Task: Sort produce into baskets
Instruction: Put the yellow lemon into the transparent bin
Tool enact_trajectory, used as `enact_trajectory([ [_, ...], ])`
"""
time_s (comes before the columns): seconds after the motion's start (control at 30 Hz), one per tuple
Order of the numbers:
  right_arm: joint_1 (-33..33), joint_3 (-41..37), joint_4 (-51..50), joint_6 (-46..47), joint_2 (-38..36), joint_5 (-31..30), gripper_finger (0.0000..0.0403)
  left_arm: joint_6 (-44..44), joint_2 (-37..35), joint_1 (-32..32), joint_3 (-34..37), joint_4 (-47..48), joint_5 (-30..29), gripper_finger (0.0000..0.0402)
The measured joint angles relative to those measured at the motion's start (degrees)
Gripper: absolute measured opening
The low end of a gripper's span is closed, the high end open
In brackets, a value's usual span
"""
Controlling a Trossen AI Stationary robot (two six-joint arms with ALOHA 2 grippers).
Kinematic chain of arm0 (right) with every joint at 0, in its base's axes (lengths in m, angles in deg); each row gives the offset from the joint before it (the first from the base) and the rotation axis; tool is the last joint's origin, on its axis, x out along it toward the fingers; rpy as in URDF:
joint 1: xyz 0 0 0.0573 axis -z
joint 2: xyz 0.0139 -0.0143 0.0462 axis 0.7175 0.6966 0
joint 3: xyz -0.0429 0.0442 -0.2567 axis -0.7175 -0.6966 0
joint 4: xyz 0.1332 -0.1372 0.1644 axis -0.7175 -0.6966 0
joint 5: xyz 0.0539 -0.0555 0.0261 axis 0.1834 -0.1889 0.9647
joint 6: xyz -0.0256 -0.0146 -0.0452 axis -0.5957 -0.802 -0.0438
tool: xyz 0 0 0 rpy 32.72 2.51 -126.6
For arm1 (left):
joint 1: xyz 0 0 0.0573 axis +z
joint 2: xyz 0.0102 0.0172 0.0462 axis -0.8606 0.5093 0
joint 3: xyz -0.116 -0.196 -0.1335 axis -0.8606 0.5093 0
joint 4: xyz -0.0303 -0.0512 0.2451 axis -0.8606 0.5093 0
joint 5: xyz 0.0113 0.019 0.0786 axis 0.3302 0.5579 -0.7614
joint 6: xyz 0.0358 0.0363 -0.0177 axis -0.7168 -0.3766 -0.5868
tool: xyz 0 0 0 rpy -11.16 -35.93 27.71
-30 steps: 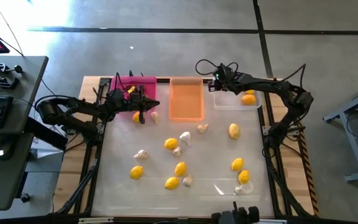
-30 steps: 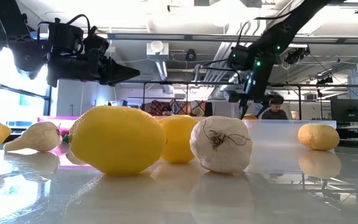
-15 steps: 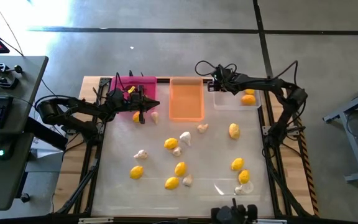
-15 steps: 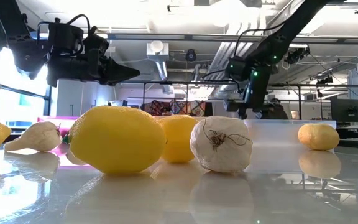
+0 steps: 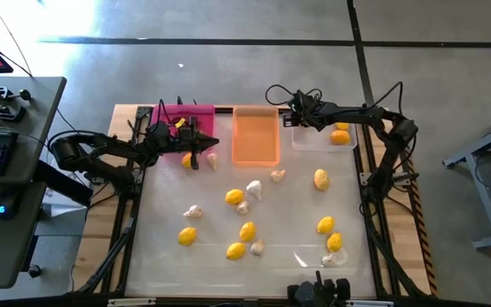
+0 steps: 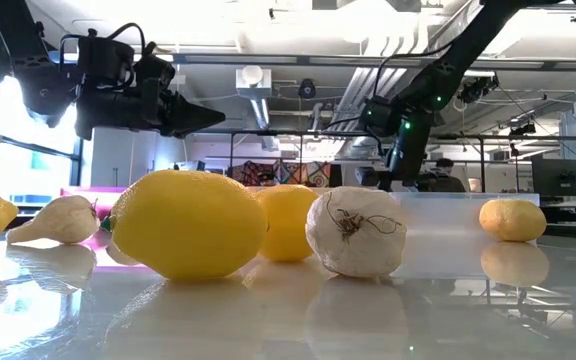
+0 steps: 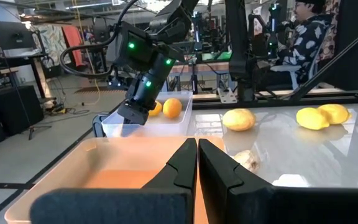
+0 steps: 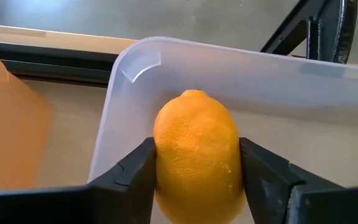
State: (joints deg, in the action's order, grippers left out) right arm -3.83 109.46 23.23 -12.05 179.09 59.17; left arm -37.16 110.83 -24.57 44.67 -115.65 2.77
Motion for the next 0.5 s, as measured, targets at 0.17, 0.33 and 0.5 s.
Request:
enact_trajectory([
  [0.17,-0.07,0.22,0.00,-1.97,0.00,-0.61,0.0222,0.78,0.00,-0.01,0.00,0.07,0.00,0.0003],
  [0.33,-0.40,2.46,-1.30,-5.15,0.00,-0.87,0.0259,0.90,0.00,0.00,0.00,0.11,0.00,0.0003],
  [0.5,-2.06,7.52,-6.01,-8.37,-0.29,-4.37,0.0261,0.46,0.00,0.00,-0.01,0.38,0.00,0.0003],
])
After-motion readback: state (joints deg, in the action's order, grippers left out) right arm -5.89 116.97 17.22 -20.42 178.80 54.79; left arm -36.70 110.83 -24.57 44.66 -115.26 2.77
